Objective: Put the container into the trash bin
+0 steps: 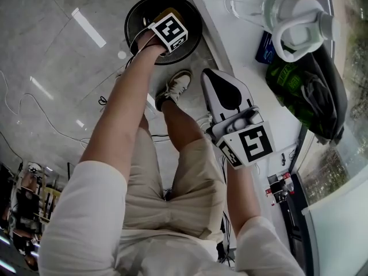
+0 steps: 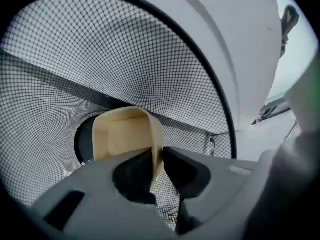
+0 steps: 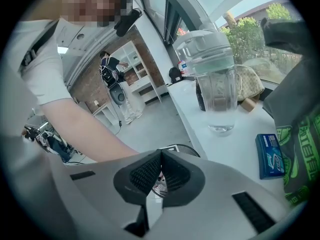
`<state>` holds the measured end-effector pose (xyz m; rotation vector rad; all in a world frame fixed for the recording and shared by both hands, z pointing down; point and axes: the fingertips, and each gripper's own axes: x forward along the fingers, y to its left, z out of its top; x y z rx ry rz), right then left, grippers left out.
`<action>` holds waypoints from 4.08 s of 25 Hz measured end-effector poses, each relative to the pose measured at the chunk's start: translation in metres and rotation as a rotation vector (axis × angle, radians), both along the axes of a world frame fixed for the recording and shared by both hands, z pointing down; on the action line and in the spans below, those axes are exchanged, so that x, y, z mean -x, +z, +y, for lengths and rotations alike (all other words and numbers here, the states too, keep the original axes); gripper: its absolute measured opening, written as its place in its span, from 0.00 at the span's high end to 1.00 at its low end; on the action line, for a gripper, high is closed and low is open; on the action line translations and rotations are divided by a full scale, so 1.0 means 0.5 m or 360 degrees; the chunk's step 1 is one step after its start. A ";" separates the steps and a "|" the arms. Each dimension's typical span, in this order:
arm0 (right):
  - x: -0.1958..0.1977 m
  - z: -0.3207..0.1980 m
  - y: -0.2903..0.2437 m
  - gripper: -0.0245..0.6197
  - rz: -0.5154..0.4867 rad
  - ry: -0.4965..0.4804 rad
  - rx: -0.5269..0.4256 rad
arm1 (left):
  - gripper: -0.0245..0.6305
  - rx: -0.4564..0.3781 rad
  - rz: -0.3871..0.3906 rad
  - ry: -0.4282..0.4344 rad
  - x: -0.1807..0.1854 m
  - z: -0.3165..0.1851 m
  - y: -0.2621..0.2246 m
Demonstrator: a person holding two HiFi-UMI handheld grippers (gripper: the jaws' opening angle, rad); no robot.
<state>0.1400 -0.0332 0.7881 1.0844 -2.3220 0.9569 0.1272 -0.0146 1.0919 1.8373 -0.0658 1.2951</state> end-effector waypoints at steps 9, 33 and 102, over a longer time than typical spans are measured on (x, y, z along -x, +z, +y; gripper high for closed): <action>0.036 -0.010 -0.110 0.96 -0.0020 0.0006 -0.0055 | 0.88 -0.0072 0.0029 -0.0001 0.044 -0.007 -0.156; 0.015 0.014 -0.152 0.96 0.0031 0.0116 -0.0067 | 0.66 -0.0065 0.0013 0.0071 0.039 0.020 -0.132; 0.183 0.018 -0.867 0.96 -0.0148 0.0090 -0.0579 | 0.94 -0.1535 0.0415 -0.0848 0.368 -0.182 -1.245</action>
